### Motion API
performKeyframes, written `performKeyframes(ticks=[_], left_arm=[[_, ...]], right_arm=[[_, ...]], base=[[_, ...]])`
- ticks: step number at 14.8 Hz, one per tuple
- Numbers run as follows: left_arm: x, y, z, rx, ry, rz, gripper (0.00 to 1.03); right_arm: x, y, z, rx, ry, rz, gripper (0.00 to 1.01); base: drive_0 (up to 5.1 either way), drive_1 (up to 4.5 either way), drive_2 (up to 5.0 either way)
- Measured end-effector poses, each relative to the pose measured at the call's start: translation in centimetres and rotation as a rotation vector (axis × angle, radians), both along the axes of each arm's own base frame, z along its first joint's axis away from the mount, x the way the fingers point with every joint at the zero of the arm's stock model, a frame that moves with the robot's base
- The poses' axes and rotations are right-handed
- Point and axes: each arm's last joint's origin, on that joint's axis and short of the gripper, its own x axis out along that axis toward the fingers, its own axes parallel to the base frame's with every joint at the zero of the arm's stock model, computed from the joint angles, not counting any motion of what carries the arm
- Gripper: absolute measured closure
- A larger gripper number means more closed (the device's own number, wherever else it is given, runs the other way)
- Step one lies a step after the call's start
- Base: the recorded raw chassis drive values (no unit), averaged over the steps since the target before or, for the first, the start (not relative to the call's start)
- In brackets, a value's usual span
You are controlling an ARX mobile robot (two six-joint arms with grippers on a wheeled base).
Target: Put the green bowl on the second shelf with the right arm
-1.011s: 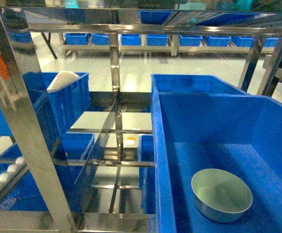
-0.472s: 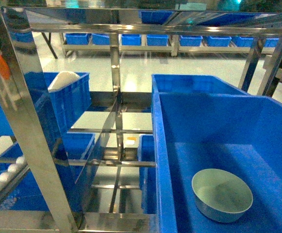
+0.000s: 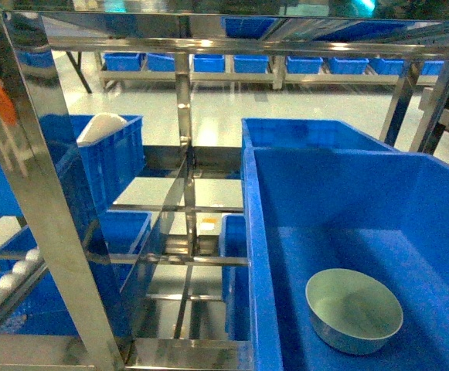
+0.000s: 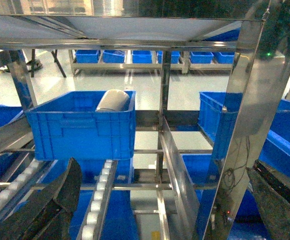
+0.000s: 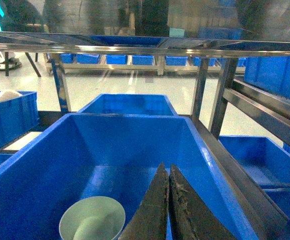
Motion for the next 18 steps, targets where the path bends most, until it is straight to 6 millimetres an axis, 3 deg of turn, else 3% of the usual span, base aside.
performKeyframes(ticks=[13,14,16,18], left_arm=[[0.0,0.0,0.0,0.0,0.0,0.0,0.05],[0.0,0.0,0.0,0.0,0.001,0.0,0.05],[0.0,0.0,0.0,0.0,0.0,0.0,0.05],[0.0,0.0,0.0,0.0,0.0,0.0,0.05]], right_arm=[[-2.3,0.0,-0.4,-0.001,0.011,0.003,0.98],[-2.3,0.0,-0.4,-0.001,0.011,0.003,0.86],[-2.3,0.0,-0.4,-0.001,0.01,0.003,0.73],[-2.3,0.0,-0.4,-0.001,0.01,0.003,0.49]], base=[[0.0,0.0,0.0],[0.0,0.0,0.0],[0.0,0.0,0.0],[0.0,0.0,0.0]])
